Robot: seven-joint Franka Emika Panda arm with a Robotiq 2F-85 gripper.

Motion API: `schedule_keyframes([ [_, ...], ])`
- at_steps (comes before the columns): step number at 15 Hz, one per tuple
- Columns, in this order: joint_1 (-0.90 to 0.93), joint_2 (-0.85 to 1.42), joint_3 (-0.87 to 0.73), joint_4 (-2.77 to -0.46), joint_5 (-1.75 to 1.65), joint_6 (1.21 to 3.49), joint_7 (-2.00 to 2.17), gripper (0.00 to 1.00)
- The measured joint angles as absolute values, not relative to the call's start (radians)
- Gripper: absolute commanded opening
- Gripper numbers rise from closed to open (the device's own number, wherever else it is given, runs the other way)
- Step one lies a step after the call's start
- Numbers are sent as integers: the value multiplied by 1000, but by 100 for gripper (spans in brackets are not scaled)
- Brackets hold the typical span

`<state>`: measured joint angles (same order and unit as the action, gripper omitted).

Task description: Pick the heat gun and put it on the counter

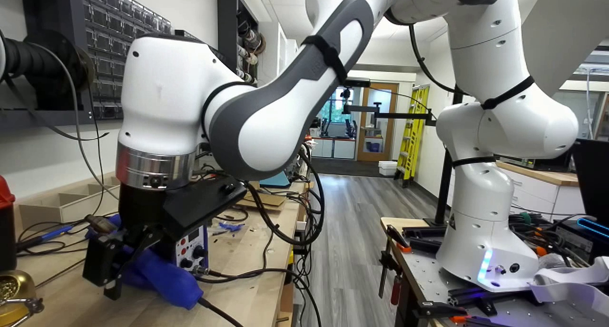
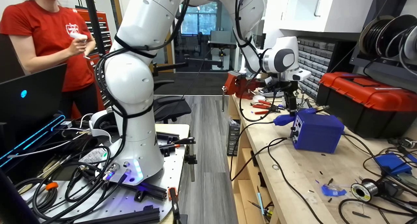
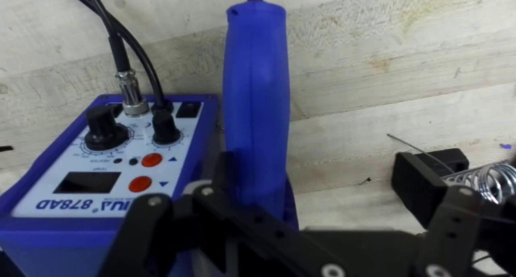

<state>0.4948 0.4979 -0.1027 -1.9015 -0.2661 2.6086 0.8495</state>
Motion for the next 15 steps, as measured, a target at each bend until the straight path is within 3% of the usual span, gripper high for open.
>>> schedule_keyframes([
  [6,537,540,-142,-1899,-424,2584,1013,100],
  [7,537,542,-142,-1899,-437,2577,1025,75],
  [8,537,543,-143,-1899,-448,2571,1034,74],
  [15,535,543,-144,-1876,-489,2573,1085,29],
])
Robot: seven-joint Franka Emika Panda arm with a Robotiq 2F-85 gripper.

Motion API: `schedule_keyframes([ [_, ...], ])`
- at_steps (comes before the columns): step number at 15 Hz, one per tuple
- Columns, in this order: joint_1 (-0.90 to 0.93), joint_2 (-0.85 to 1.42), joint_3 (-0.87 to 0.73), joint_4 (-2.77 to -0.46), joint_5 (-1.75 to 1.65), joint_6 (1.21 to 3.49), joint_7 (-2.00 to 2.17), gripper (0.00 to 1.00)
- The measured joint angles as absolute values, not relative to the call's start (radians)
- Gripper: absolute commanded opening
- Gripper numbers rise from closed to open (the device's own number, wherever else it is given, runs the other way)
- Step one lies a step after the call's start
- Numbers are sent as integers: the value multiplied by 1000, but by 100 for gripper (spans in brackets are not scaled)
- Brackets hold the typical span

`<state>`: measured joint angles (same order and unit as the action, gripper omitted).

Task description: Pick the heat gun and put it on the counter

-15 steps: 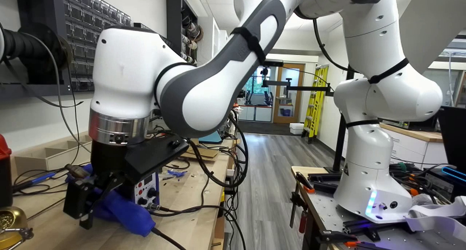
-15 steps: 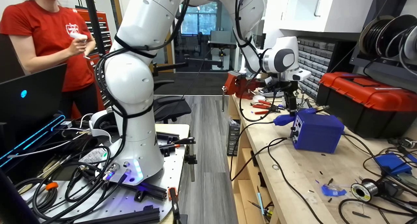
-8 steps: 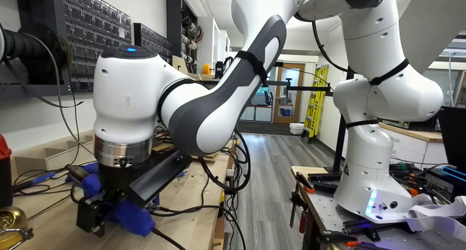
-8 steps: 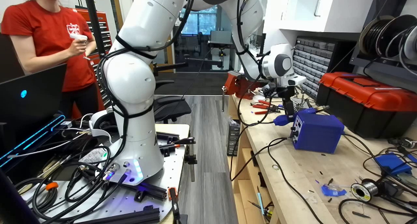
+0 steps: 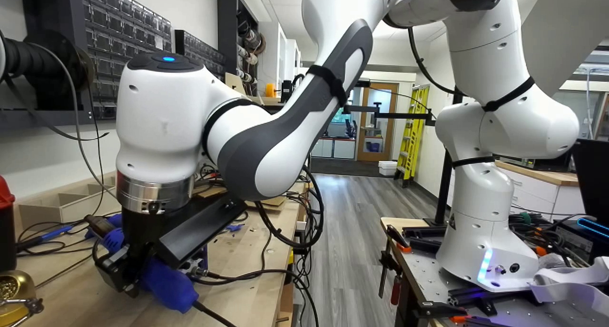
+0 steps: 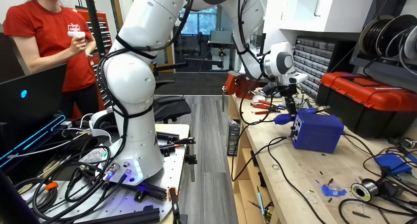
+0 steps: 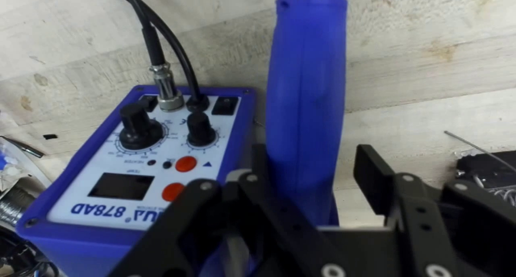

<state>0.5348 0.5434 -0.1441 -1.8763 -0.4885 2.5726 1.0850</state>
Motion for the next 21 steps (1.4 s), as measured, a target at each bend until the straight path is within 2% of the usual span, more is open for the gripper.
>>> schedule_keyframes([
  [2,535,543,-144,-1874,-490,2573,1101,16],
  [3,534,543,-144,-1874,-490,2573,1112,15],
  [21,532,424,-143,-1868,-656,2571,1245,15],
])
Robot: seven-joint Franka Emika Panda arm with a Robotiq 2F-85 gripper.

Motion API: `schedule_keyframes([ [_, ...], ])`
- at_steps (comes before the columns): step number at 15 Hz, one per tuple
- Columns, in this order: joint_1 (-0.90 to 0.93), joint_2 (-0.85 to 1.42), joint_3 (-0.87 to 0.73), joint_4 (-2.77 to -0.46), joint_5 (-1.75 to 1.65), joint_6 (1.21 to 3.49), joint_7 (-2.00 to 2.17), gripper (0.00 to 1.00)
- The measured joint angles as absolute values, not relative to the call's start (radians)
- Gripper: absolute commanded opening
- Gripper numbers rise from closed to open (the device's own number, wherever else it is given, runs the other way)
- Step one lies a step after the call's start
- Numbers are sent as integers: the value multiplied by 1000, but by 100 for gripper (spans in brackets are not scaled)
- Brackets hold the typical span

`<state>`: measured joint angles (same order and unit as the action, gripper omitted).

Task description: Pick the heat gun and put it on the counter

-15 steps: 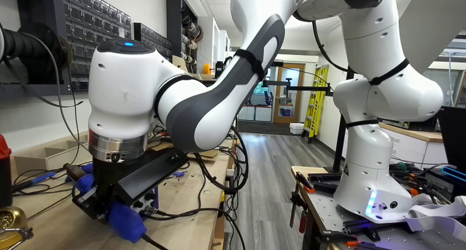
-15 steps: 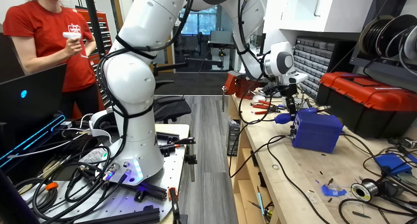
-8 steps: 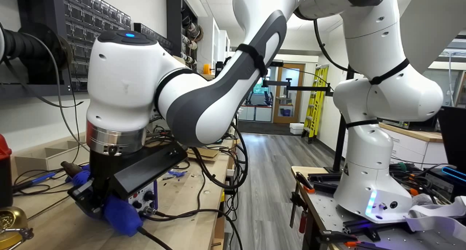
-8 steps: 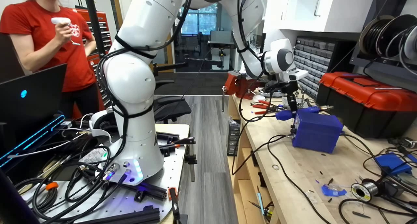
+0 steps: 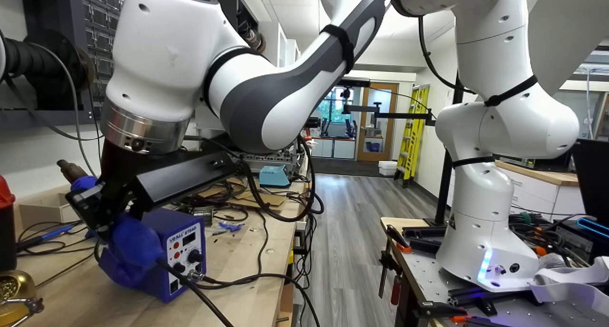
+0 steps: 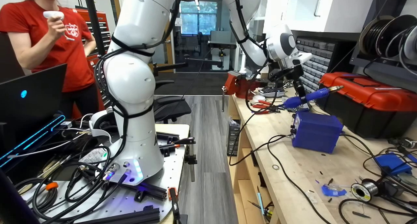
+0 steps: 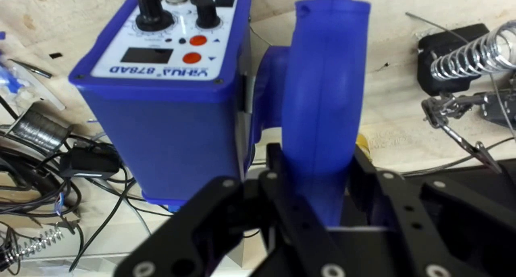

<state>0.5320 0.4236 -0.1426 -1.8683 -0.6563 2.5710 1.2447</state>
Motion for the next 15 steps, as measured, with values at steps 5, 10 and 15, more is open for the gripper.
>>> schedule_keyframes([
  [5,484,375,-114,-1869,-658,2563,1243,15],
  [10,392,329,-55,-1869,-595,2531,1169,15],
  [15,317,283,-18,-1869,-436,2476,990,15],
])
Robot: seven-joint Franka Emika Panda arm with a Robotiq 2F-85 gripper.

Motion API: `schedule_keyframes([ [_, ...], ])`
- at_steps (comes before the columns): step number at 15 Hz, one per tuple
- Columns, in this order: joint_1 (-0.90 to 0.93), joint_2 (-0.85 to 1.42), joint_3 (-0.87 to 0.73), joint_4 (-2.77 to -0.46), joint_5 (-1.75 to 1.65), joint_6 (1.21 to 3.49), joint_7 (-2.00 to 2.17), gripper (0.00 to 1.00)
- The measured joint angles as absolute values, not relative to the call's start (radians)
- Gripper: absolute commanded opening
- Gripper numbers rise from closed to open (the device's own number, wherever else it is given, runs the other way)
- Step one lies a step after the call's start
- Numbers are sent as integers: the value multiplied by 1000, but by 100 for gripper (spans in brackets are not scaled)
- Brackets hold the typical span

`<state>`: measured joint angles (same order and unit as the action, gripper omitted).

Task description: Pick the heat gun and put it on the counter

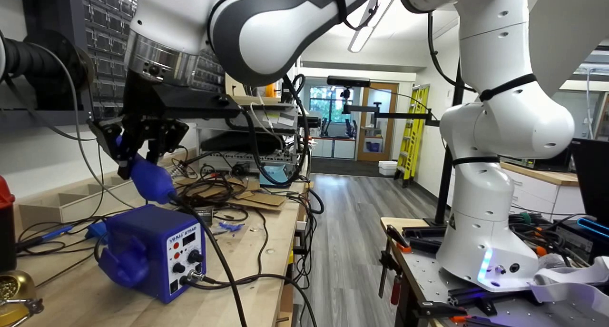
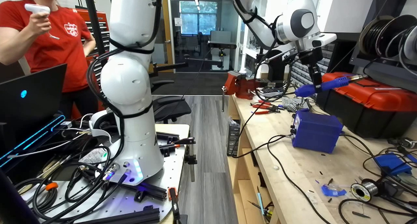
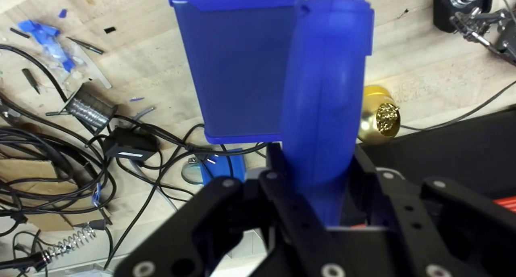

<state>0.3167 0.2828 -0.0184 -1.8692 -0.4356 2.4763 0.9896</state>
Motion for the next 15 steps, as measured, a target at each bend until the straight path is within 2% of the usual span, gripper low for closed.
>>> schedule_keyframes([
  [15,193,263,-21,-1911,-327,2364,776,15],
])
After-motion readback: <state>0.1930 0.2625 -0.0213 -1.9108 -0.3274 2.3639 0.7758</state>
